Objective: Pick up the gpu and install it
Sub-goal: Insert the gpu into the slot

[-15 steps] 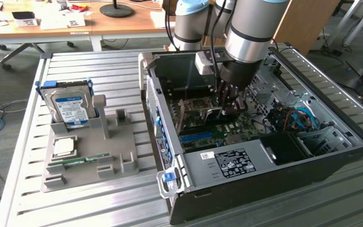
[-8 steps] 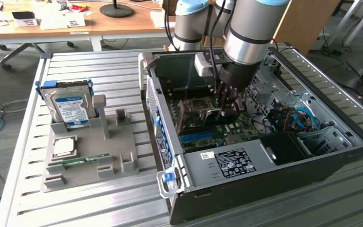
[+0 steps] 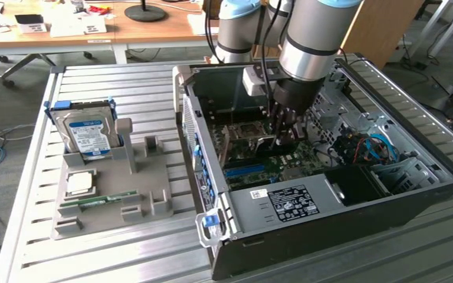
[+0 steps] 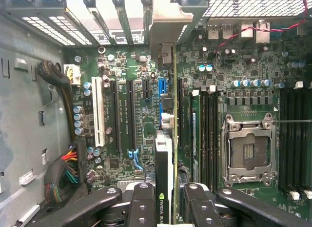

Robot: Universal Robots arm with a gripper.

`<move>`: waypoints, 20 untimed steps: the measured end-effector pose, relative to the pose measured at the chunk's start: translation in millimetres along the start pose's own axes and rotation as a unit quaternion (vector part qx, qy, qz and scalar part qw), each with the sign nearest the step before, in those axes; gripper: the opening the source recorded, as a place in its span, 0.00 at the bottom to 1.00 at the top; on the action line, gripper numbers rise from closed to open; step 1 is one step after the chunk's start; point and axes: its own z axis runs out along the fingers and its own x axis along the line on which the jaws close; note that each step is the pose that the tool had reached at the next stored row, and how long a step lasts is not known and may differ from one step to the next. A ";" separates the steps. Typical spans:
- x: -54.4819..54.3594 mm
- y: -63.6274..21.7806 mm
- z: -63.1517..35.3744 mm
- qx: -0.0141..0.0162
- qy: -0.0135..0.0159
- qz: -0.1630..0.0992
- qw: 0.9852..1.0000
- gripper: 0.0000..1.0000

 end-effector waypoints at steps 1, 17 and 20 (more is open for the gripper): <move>0.0 0.0 0.2 0.000 0.000 0.000 1.000 0.27; 0.2 0.0 2.7 0.000 0.000 0.000 1.000 0.27; 0.2 0.0 3.1 0.000 0.000 0.000 1.000 0.27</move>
